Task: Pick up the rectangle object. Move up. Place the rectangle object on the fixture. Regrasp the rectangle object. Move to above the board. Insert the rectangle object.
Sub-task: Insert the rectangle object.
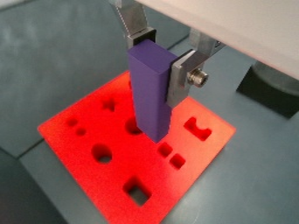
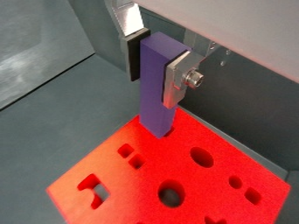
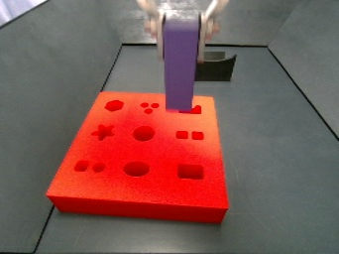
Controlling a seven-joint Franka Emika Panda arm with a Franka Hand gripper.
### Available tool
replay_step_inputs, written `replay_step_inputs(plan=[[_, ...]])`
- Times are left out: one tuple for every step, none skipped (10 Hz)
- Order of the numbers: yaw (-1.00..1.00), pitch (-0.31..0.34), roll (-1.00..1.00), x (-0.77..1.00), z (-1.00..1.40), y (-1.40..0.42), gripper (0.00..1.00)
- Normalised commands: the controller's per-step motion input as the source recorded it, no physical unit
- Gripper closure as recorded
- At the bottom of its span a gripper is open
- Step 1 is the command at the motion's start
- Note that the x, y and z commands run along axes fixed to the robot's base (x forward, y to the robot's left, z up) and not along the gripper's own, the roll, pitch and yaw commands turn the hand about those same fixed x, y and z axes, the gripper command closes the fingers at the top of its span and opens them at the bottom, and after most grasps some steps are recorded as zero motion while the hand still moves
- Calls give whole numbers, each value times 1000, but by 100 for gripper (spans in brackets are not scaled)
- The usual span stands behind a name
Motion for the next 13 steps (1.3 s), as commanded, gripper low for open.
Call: replay_step_inputs(plan=[[0, -190, 64, 0, -680, -386, 100], [0, -157, 166, 0, -640, -434, 100], [69, -84, 231, 91, -600, -423, 100], [149, -40, 254, 129, -563, -431, 100], [143, -10, 186, 180, -509, -343, 100], [97, 0, 104, 194, -443, -231, 100], [77, 0, 61, 223, -389, -154, 100], [63, 0, 26, 194, -343, -103, 100], [11, 0, 3, 46, -237, -86, 100], [0, -24, 0, 0, -229, -126, 100], [6, -20, 0, 0, -234, -134, 100], [17, 0, 16, 114, -246, -129, 100], [9, 3, 10, 246, -254, -57, 100]])
